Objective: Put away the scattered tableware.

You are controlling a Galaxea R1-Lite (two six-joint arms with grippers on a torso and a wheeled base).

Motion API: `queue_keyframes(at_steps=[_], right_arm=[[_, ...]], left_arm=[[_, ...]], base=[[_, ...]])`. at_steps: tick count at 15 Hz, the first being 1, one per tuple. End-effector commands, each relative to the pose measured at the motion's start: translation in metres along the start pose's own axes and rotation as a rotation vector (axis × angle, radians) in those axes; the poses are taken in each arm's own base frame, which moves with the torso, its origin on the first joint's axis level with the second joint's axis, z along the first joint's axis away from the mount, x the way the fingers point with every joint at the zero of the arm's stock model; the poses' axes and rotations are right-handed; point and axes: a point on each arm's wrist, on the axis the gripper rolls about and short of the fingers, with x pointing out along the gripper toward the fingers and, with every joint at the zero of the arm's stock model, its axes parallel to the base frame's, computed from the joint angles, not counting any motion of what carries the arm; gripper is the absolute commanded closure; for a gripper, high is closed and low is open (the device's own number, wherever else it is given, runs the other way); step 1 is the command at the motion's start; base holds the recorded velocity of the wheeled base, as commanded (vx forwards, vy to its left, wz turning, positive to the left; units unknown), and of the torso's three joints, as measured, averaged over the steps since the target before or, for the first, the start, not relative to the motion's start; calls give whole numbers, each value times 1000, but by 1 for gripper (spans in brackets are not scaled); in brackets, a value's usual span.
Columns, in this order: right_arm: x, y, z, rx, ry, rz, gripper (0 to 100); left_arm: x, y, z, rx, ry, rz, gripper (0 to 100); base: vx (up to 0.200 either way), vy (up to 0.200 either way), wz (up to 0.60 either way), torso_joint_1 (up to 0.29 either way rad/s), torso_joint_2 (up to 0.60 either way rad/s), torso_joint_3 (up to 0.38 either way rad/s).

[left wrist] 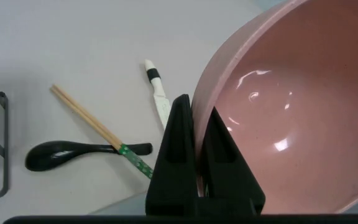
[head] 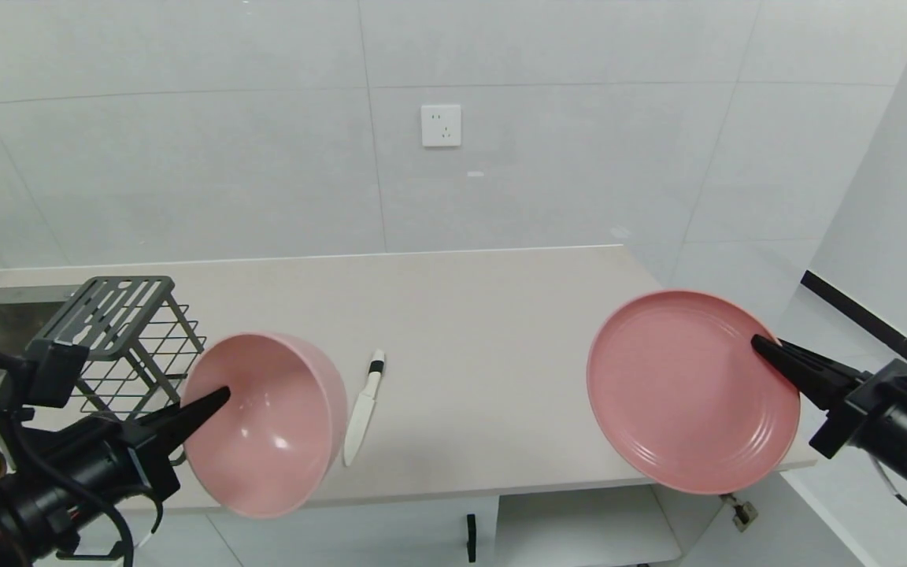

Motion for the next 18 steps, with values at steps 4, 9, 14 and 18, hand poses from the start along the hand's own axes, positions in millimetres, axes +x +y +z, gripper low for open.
queue_keyframes(at_steps=[4,9,14,18], right_arm=[[1,2,3,-19,-18,14,100],[0,5,2,-17,-11,29,100],[2,10,1,-17,-5,58,100],[2,10,1,-19,-5,59,100]], left_arm=[[-17,-5,-16,-44,158,17,100],[-50,-20,-13,7,99,-4,100],[-55,-22,-9,83,56,-11,100],[-55,-22,-9,84,51,-6,100]], base=[[0,0,0,0,0,0],[0,0,0,0,0,0],[-80,0,0,0,1,3],[-50,0,0,4,2,-1]])
